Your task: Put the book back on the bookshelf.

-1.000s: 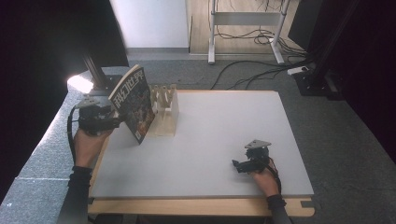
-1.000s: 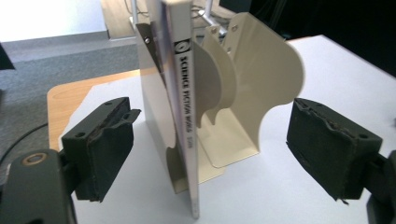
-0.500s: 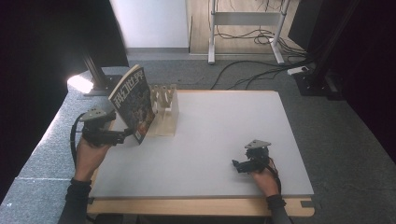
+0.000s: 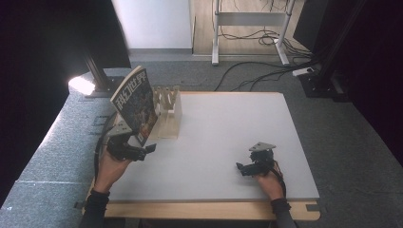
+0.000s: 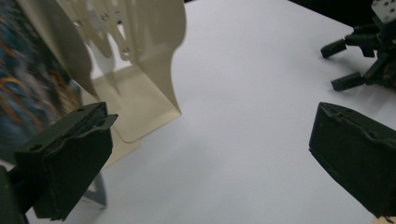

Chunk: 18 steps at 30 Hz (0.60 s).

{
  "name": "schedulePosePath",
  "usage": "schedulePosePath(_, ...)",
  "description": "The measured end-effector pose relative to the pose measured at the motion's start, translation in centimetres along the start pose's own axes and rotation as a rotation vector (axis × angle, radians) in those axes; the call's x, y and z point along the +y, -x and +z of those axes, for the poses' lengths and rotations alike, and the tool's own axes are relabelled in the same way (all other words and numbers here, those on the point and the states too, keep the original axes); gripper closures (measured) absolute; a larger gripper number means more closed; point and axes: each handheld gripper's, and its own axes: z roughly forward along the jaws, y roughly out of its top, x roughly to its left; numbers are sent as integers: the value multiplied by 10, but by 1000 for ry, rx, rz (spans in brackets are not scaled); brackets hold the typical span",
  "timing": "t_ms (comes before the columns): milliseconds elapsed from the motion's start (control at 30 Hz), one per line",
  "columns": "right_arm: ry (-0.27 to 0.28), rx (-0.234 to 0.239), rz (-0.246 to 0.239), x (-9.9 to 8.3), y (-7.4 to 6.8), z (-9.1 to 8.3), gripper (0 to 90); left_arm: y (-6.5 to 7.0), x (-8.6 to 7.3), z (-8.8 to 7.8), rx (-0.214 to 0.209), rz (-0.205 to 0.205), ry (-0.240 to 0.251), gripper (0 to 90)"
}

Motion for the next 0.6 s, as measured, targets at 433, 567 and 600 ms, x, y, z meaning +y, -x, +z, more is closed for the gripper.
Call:
schedulePosePath(433,-1,1,1,0,0,0,0,9,-32,42,-49,7,-64,0)
schedulePosePath(567,-1,1,1,0,0,0,0,10,-45,55,-50,13,-96,0)
schedulePosePath(600,-2,0,2,0,0,0,0,11,-47,57,-51,11,-99,0)
